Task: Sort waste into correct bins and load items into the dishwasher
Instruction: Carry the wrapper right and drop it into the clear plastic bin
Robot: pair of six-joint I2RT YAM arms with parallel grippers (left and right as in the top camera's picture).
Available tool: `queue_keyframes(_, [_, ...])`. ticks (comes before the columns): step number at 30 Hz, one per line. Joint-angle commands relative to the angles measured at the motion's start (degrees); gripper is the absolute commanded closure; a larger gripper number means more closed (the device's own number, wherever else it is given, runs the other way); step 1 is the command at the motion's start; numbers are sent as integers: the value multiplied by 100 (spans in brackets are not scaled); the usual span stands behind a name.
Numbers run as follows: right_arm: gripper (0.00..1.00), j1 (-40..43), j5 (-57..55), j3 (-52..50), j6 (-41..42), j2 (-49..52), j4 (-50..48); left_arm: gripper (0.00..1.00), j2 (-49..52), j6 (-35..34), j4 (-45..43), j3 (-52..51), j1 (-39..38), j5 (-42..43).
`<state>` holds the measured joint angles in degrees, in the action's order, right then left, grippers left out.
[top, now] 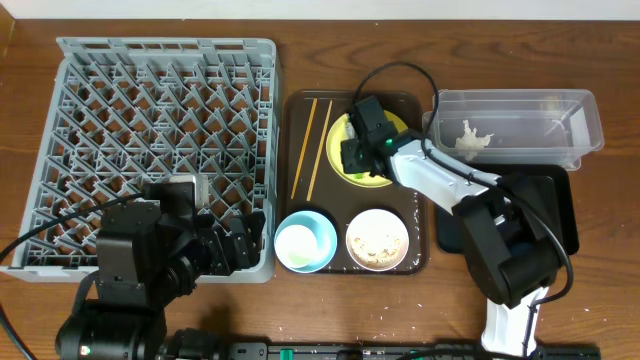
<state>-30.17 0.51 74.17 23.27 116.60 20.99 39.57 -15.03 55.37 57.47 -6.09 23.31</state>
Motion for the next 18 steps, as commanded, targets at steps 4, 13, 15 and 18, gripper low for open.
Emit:
queue_keyframes(4, [99, 693, -160, 39, 160, -1421, 758, 6, -2, 37, 11, 116, 24, -216])
queue_keyframes(13, [96, 2861, -367, -59, 1652, -1954, 1447, 7, 2, 35, 9, 116, 24, -214])
queue_keyframes(15, [50, 2959, -302, -59, 1403, -1773, 1211, 7, 2, 35, 15, 116, 24, -212])
queue_keyframes(18, [33, 3040, 763, 13, 334, -1908, 1045, 7, 2, 37, 98, 116, 24, -212])
